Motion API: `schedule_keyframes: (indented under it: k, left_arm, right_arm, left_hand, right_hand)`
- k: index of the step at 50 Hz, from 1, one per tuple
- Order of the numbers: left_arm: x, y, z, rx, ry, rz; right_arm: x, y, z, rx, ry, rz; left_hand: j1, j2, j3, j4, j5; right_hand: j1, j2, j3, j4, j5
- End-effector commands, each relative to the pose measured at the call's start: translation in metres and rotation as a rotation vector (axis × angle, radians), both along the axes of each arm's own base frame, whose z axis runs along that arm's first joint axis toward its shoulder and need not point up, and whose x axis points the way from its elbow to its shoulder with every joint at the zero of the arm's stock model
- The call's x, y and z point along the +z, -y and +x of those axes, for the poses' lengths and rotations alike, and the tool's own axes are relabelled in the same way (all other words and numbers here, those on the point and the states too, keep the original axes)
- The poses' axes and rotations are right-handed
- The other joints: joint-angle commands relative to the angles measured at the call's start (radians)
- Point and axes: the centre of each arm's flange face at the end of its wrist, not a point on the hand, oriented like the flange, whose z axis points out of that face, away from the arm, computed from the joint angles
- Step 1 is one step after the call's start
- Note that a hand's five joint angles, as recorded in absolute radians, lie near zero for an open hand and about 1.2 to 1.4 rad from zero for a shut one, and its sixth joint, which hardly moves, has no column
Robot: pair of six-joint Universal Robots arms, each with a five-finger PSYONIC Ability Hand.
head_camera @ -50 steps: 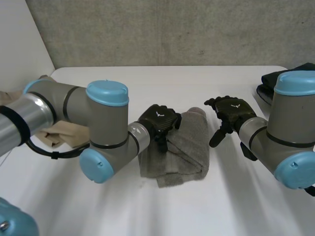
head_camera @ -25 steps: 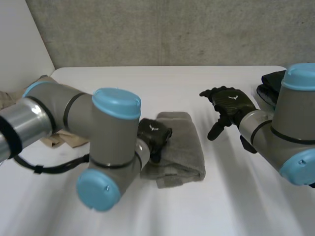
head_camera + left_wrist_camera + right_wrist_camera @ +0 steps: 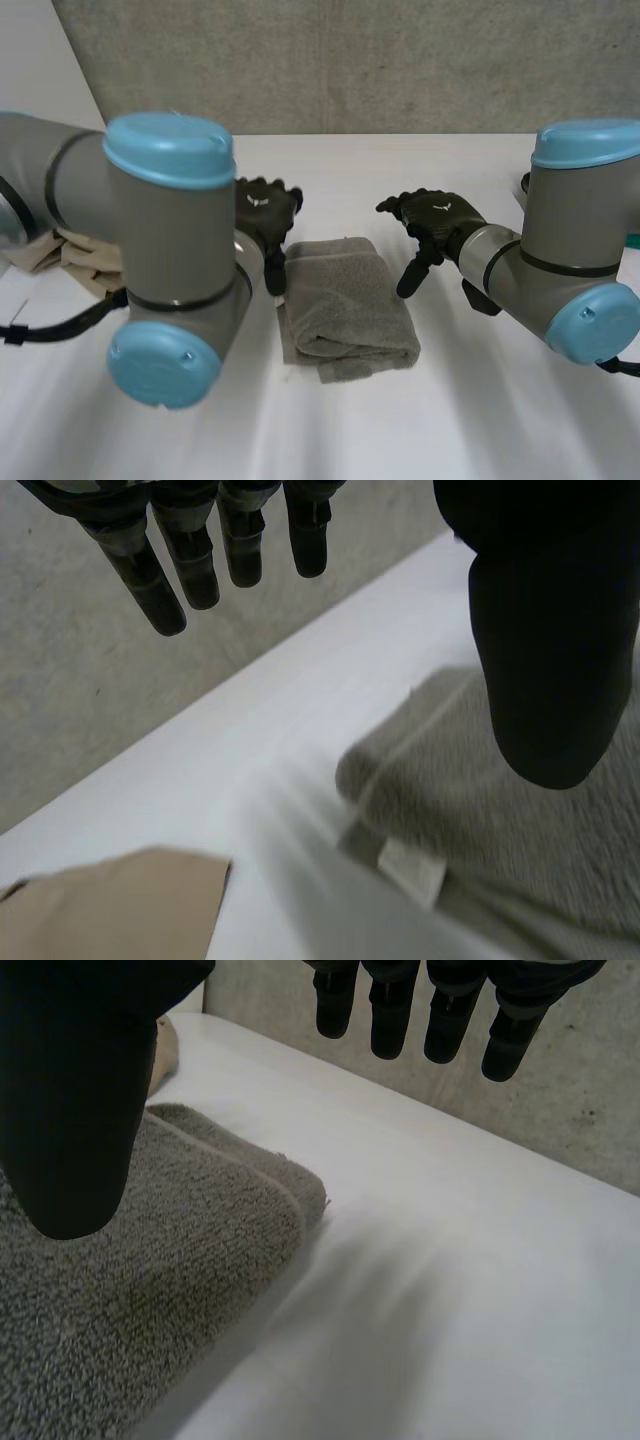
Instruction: Fold the laundry.
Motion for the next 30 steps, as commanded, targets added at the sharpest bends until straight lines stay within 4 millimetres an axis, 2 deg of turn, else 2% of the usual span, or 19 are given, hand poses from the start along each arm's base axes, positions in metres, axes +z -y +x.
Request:
schedule_keyframes:
  k: [1, 5, 6, 10, 17, 22, 26, 30]
  left_arm:
    - [-0.011, 0.001, -0.023, -0.126, -0.108, 0.101]
    - [-0.034, -0.007, -0.035, -0.117, -0.084, 0.185]
    - [-0.046, -0.008, -0.035, -0.087, -0.049, 0.222]
    - [-0.067, -0.007, -0.030, 0.023, 0.025, 0.280]
    - [-0.087, -0.008, -0.017, 0.118, 0.113, 0.323]
    - [-0.092, -0.010, -0.014, 0.104, 0.166, 0.300]
    - [-0.091, -0.012, -0.014, 0.080, 0.182, 0.276]
    - [-0.081, -0.013, -0.015, 0.068, 0.155, 0.241]
  right_arm:
    - [0.004, 0.004, 0.004, 0.028, 0.011, -0.002]
    - [-0.003, 0.007, 0.005, 0.040, 0.008, 0.044]
    - [-0.008, 0.007, 0.007, 0.051, 0.000, 0.065]
    - [-0.024, 0.006, 0.011, 0.070, -0.021, 0.114]
    - [-0.054, 0.006, 0.014, 0.089, -0.072, 0.166]
    - [-0.068, 0.003, 0.014, 0.104, -0.118, 0.177]
    - [-0.069, 0.004, 0.012, 0.109, -0.146, 0.142]
    - [-0.062, 0.006, 0.012, 0.105, -0.143, 0.100]
  left_hand:
    - [-0.027, -0.023, -0.032, -0.022, -0.048]
    - [-0.027, -0.023, -0.032, -0.022, -0.048]
    - [-0.027, -0.023, -0.032, -0.022, -0.048]
    - [-0.027, -0.023, -0.032, -0.022, -0.048]
    - [-0.027, -0.023, -0.032, -0.022, -0.048]
    - [-0.027, -0.023, -0.032, -0.022, -0.048]
    - [-0.027, -0.023, -0.032, -0.022, -0.048]
    - [-0.027, -0.023, -0.032, -0.022, -0.048]
  right_hand:
    - [-0.042, -0.028, -0.031, -0.032, -0.048]
    - [-0.042, -0.028, -0.031, -0.032, -0.048]
    - [-0.042, -0.028, -0.031, -0.032, -0.048]
    - [-0.042, -0.028, -0.031, -0.032, -0.048]
    - [-0.042, -0.028, -0.031, -0.032, -0.048]
    - [-0.042, -0.028, -0.031, -0.032, -0.048]
    - [-0.042, -0.028, -0.031, -0.032, -0.048]
    - [-0.042, -0.028, -0.031, -0.032, -0.048]
